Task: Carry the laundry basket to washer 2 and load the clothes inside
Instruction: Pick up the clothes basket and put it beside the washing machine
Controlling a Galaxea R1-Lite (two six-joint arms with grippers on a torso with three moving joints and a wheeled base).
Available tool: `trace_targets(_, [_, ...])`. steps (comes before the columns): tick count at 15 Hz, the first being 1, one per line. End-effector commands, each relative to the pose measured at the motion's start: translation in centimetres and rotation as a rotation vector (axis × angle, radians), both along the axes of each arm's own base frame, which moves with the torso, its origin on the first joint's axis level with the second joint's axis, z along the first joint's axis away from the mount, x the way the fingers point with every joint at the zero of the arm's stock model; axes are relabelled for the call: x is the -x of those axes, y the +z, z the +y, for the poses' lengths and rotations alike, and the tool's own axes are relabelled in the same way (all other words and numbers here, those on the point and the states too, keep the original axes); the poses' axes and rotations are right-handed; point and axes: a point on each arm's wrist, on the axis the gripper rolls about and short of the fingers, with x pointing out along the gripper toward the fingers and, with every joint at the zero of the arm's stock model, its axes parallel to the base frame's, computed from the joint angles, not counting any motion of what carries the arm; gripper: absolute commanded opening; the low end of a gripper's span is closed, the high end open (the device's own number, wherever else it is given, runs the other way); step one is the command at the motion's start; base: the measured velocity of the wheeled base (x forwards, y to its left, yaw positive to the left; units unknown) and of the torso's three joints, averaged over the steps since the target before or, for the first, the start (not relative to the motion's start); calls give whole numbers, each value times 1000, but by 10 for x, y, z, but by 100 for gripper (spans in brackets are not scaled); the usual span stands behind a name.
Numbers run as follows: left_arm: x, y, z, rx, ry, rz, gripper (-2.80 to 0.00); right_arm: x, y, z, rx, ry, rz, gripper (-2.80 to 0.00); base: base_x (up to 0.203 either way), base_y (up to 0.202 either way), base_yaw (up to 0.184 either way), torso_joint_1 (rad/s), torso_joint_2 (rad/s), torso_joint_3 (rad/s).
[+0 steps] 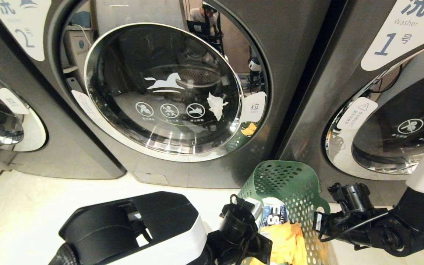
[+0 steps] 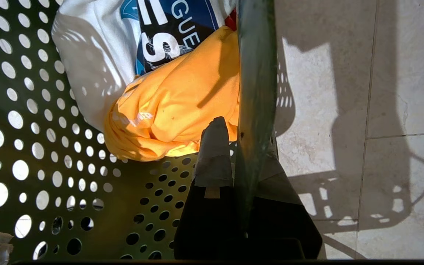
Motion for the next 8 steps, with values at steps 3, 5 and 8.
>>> trace_targets(3, [2,-3,-1,5,1,0,-280,-2,0,0,-2,-3,2,-280,0,0,0,0,2,-199])
trace_targets(5, [5,-2,-4,7,-7,-4,-280,-2,0,0,-2,-3,1,-280,0,0,0,4,3,-105])
trace_targets(8, [8,-4,-2,-20,-5,-1,-280,-2,1,0,-3,-3,-1,-280,0,0,0,0,-1,-12])
